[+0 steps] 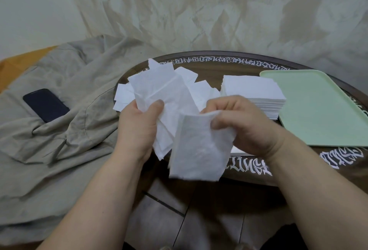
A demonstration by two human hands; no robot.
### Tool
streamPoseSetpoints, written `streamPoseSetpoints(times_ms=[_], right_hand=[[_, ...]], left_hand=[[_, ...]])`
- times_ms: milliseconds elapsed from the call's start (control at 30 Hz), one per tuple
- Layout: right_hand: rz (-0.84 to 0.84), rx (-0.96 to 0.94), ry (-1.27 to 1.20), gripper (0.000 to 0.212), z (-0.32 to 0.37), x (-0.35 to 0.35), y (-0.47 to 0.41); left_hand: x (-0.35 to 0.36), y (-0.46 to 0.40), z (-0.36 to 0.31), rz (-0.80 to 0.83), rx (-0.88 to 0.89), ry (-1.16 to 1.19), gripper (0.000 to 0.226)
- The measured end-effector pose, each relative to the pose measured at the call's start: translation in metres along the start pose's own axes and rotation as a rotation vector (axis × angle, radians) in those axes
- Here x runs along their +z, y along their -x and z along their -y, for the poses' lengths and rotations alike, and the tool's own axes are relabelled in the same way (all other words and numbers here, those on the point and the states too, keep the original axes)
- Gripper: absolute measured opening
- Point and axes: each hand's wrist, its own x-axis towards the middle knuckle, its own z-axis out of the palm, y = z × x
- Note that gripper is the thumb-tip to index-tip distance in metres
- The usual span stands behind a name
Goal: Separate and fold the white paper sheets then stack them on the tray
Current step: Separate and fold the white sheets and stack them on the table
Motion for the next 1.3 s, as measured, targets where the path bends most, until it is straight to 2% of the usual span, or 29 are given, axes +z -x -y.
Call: streamPoseSetpoints(times_ms=[67, 100, 200, 267, 400, 567, 767, 900, 1100, 1200, 1267, 1300], right_hand=[[-0.088, -0.008, -0.109, 0.007, 0.003, -0.006, -0.001], [-0.137, -0.007, -0.077, 0.003, 0.002, -0.007, -0.003], [-0.261, -0.006, 0.219, 0.015, -0.006, -0.006, -0.005], [-0.293, -0.009, 0.289, 0.025, -0.009, -0.004, -0.005], [-0.353, -0.034, 0.291, 0.015, -0.010, -0.003, -0.008], [-0.447, -0.032, 0.237, 0.016, -0.014, -0.002, -0.011], [-0.432, -0.007, 0.218, 0.012, -0.015, -0.001, -0.012], [-0.445, -0.051, 0.249, 0.018, -0.014, 0.002, -0.011], [-0.451, -0.091, 0.303, 0.019, -0.012, 0.005, -0.012], [-0.448, -0.101, 0.315, 0.017, -0.013, 0.005, -0.013], [-0.447, -0.104, 0.241, 0.016, -0.014, 0.006, -0.013], [-0.439, -0.096, 0.174, 0.016, -0.014, 0.005, -0.013]], left_hand=[[-0.002, 0.001, -0.003, 0.054, 0.023, -0.027, 0.016], [-0.002, 0.003, -0.004, 0.104, 0.032, -0.055, 0.016], [0.003, 0.012, -0.006, 0.249, 0.050, -0.120, 0.012], [0.006, 0.015, -0.007, 0.307, 0.042, -0.119, 0.006], [0.007, 0.013, -0.004, 0.348, -0.030, -0.069, 0.007], [0.001, 0.010, 0.001, 0.480, -0.139, 0.059, 0.021], [0.003, 0.011, 0.002, 0.455, -0.106, 0.011, 0.023], [0.003, 0.012, -0.001, 0.453, -0.135, 0.020, 0.021], [-0.003, 0.011, -0.002, 0.530, -0.109, -0.016, 0.050], [-0.002, 0.013, -0.002, 0.498, -0.106, -0.041, 0.033], [0.000, 0.012, -0.001, 0.428, -0.081, -0.074, 0.013], [0.000, 0.012, -0.001, 0.402, -0.070, -0.084, 0.014]])
